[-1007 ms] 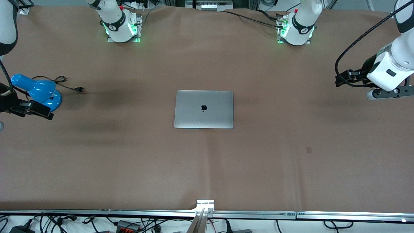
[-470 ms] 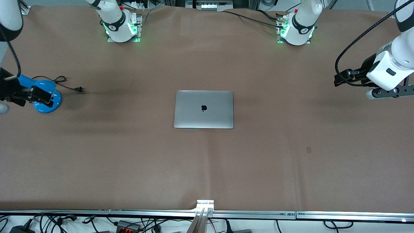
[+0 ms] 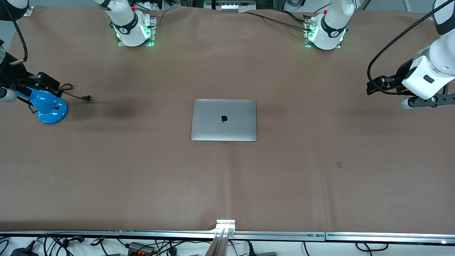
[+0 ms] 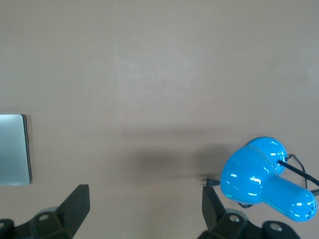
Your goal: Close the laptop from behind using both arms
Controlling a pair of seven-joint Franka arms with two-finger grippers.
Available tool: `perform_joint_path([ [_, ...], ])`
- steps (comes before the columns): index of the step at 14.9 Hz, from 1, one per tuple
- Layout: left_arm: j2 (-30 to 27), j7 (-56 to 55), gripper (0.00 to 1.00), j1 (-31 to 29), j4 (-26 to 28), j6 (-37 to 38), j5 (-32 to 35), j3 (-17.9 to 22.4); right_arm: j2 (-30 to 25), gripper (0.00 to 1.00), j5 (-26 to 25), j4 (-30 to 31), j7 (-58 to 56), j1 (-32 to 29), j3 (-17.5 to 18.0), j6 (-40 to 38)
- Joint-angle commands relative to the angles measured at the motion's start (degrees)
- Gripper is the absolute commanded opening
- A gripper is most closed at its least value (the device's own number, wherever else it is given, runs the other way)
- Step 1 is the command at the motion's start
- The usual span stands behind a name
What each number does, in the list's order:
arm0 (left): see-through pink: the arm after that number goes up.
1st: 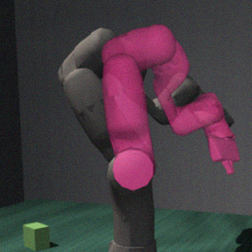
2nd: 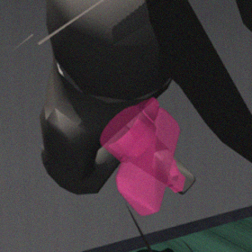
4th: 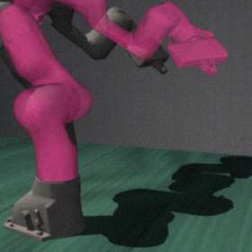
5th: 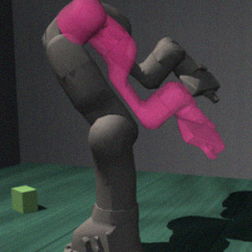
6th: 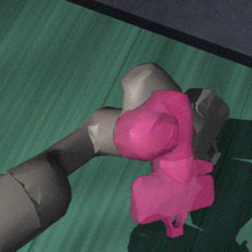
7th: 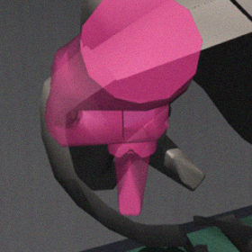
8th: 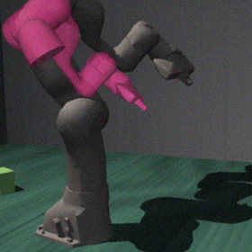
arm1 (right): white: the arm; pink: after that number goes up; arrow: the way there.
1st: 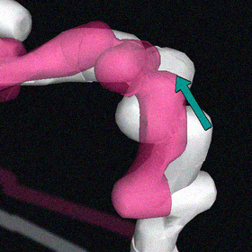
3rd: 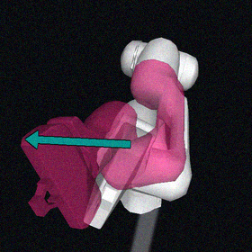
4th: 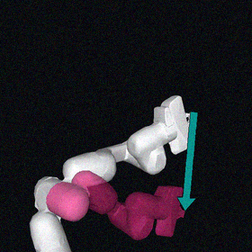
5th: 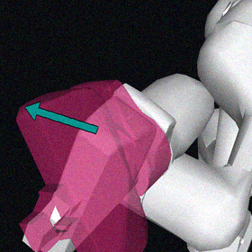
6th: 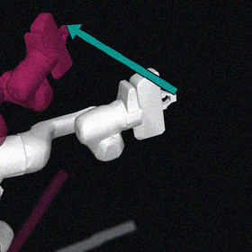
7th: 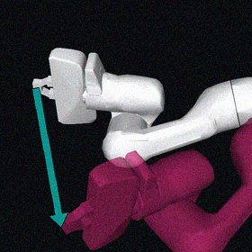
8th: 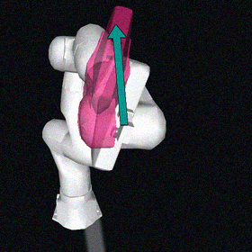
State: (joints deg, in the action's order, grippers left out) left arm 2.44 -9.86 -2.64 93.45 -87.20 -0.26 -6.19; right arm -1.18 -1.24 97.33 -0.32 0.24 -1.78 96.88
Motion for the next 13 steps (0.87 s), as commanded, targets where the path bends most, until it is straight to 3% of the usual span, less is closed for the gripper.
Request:
perform_joint_path([
  [1, -0.5, 0.5, 1.00, 0.2, -0.5, 1.1, -1.1, 0.3, -0.7, 1.00, -0.5, -0.3, -1.0, -1.0, 1.0, -1.7],
  [13, -0.4, 0.5, 1.00, 0.2, -0.6, 1.0, -1.1, 0.4, -1.1, 1.00, 1.6, -0.4, -0.5, -1.2, 0.8, -1.6],
])
